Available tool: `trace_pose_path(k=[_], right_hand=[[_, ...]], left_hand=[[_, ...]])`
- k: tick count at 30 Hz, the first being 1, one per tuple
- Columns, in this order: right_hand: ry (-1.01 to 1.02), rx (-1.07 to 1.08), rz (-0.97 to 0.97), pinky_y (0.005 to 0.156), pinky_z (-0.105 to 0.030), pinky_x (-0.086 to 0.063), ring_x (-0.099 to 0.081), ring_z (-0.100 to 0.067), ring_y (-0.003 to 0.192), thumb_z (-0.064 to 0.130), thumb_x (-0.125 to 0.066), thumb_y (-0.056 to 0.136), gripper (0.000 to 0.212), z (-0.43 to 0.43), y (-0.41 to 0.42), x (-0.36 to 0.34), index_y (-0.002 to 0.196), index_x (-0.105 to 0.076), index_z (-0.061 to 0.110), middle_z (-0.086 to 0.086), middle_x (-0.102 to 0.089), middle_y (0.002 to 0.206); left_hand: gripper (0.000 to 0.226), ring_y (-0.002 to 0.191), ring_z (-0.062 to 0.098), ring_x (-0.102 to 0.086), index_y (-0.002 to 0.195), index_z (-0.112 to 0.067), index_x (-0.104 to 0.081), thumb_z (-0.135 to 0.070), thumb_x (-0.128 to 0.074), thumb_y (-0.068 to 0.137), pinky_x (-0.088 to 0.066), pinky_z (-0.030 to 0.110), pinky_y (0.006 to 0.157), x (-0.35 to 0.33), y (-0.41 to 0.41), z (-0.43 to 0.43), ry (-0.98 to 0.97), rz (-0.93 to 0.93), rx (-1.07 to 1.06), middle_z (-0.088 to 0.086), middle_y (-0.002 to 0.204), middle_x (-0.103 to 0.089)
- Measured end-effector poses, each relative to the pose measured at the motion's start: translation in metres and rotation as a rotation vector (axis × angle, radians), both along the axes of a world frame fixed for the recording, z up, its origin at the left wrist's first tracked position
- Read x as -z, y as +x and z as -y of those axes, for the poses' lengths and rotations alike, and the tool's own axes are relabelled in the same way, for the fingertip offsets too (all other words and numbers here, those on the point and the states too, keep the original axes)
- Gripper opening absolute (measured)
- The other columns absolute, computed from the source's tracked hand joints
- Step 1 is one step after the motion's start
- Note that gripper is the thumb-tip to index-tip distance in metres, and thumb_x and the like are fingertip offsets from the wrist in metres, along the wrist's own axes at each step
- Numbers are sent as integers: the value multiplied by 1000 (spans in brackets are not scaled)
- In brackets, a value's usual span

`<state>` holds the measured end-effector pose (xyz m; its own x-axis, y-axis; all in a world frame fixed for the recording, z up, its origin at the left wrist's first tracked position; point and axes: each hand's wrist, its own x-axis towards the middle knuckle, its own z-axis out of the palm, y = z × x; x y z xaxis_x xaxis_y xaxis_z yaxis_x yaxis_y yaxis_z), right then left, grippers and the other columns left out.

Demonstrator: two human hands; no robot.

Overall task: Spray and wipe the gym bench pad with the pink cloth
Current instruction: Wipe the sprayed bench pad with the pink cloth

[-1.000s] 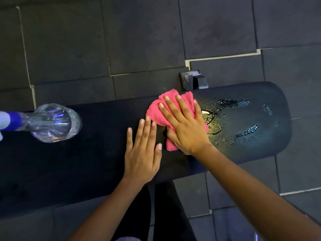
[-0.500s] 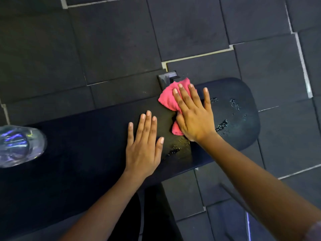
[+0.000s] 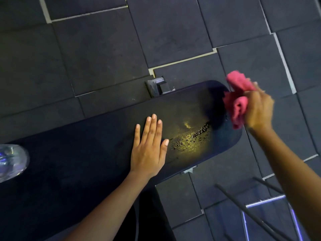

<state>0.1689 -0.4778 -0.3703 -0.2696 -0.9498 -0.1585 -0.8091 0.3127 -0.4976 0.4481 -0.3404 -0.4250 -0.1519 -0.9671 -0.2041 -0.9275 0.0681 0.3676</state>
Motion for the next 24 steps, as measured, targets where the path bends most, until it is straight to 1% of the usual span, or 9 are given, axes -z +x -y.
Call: trace_pose_path(k=[1,3,5,6,9,12,16,20,24], right_hand=[[-41,27,43,102,-54,-41,-53,-36,125,30,-41,84,52,0,-8,-6,121,-65,3,-17,-59,135],[-94,-150,-15,105,-53,-40,-46,-34,133,32,-42,82,57,-5,-5,-12,125,-61,-1,-16,-52,142],[-15,-303,-13,120,-54,-18,-23,-31,148,33,-34,87,64,-14,21,-12,145,-46,10,-8,-32,158],[47,-371,-18,121,-55,-7,-12,-29,151,39,-27,88,67,-22,39,-7,152,-34,19,-1,-22,162],[150,-743,-343,115,-69,3,7,-36,151,58,-13,94,65,-51,88,27,155,-6,38,-1,-2,165],[148,-772,-487,108,-77,2,5,-44,150,71,-16,92,70,-52,96,48,155,-8,41,-5,-3,166],[94,-813,-518,107,-77,-7,-3,-45,149,65,-15,95,63,-40,87,49,154,-8,44,1,-6,166],[72,-780,-508,107,-68,-17,-15,-36,150,55,-16,99,57,-35,83,48,154,-13,42,5,-13,165],[84,-638,-472,99,-54,-27,-24,-27,145,50,-17,99,58,-22,70,49,155,-13,36,8,-13,165]], left_hand=[[59,150,21,-9,151,-6,-23,-40,-16,103,-11,49,120,0,0,0,-5,-7,-1,10,161,-14],[60,150,21,-8,151,-6,-23,-41,-16,102,-11,48,120,0,0,0,-6,1,13,10,161,-14],[61,150,21,-8,151,-7,-21,-43,-16,102,-10,48,120,0,-1,-1,0,48,35,10,161,-13],[62,150,21,-7,152,-7,-19,-44,-17,102,-10,48,120,1,-1,-1,6,72,43,10,161,-11],[63,150,21,-6,152,-7,-19,-44,-17,101,-10,49,120,1,-2,0,17,97,41,10,161,-11],[62,150,20,-7,152,-7,-20,-43,-14,102,-11,48,120,1,-2,0,12,81,41,10,161,-13],[61,150,20,-7,152,-8,-21,-42,-15,102,-10,48,120,0,-1,0,12,77,36,9,161,-13],[60,150,20,-8,151,-8,-22,-41,-12,102,-11,47,120,1,-1,0,18,74,34,8,161,-13],[60,149,20,-10,151,-8,-22,-41,-12,102,-12,47,120,1,0,-1,14,65,35,8,161,-14]])
